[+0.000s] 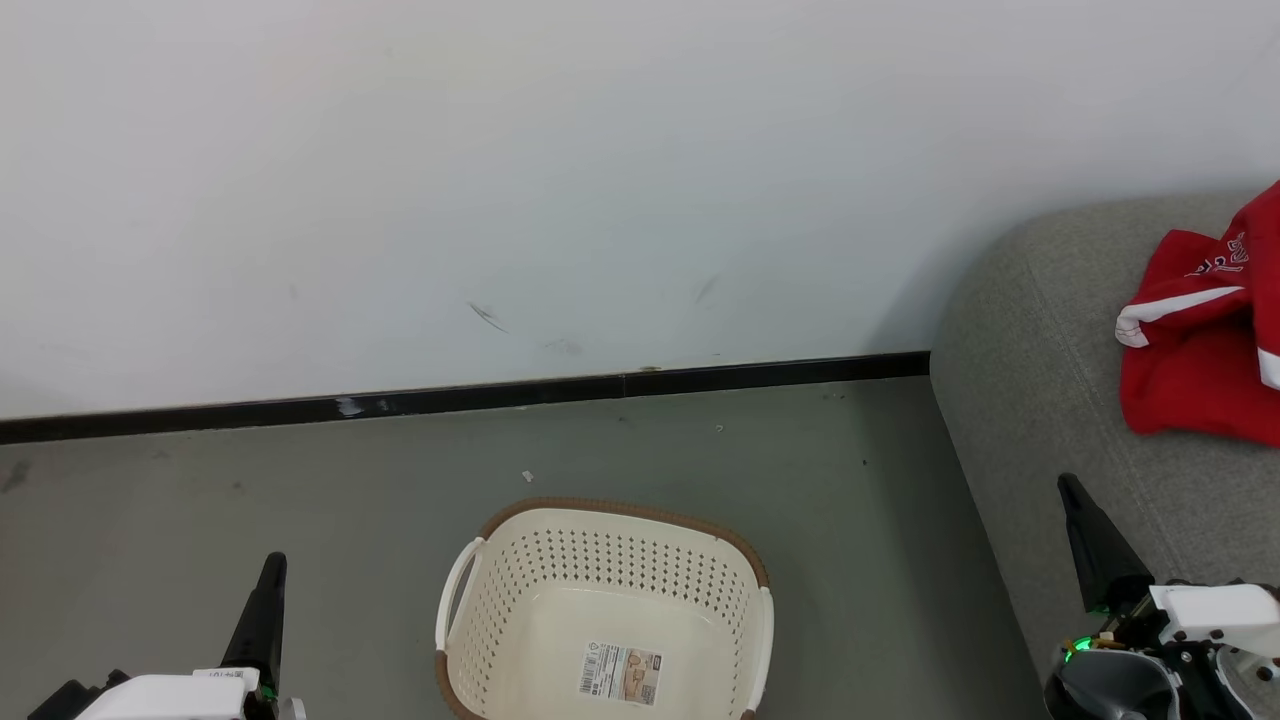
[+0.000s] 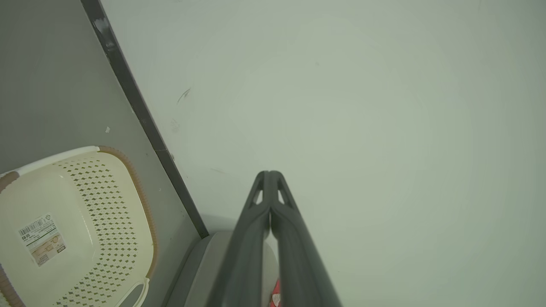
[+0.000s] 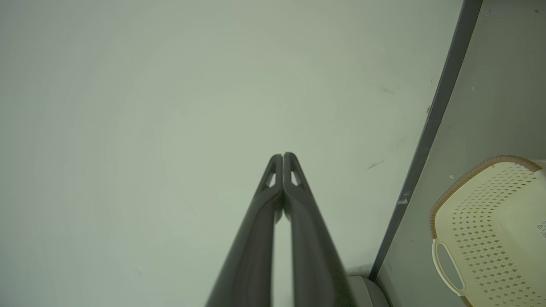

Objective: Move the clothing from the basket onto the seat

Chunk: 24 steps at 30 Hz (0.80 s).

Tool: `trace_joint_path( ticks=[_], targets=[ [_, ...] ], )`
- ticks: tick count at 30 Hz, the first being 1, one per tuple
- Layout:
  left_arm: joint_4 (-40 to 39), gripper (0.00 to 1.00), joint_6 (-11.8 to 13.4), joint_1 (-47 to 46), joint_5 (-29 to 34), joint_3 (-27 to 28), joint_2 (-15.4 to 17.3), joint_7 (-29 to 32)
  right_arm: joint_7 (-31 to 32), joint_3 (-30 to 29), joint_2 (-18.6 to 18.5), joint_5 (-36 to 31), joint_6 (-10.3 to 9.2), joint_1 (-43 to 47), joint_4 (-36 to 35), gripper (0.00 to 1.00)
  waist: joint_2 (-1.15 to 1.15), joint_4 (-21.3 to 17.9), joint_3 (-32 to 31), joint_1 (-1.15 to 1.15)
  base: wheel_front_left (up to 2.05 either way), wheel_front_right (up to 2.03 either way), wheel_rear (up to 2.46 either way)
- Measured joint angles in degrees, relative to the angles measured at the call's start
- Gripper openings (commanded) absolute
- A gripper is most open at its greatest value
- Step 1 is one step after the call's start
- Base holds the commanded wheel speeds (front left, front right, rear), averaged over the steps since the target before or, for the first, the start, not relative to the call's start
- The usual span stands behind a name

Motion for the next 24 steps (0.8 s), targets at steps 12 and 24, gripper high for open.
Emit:
trace_joint_path(
  ticks=[12, 24],
  targets=[
    [0.1, 0.0, 0.0, 0.0, 0.0, 0.0, 0.0, 0.0, -0.1, 0.3, 0.0, 0.0, 0.0, 0.3, -0.3, 0.0, 0.0, 0.0, 0.0, -0.01, 0.0, 0.0, 0.0],
    [0.1, 0.0, 0.0, 0.0, 0.0, 0.1, 0.0, 0.0, -0.2, 0.5, 0.0, 0.0, 0.0, 0.4, -0.5, 0.0, 0.0, 0.0, 0.0, -0.01, 0.0, 0.0, 0.0]
  ],
)
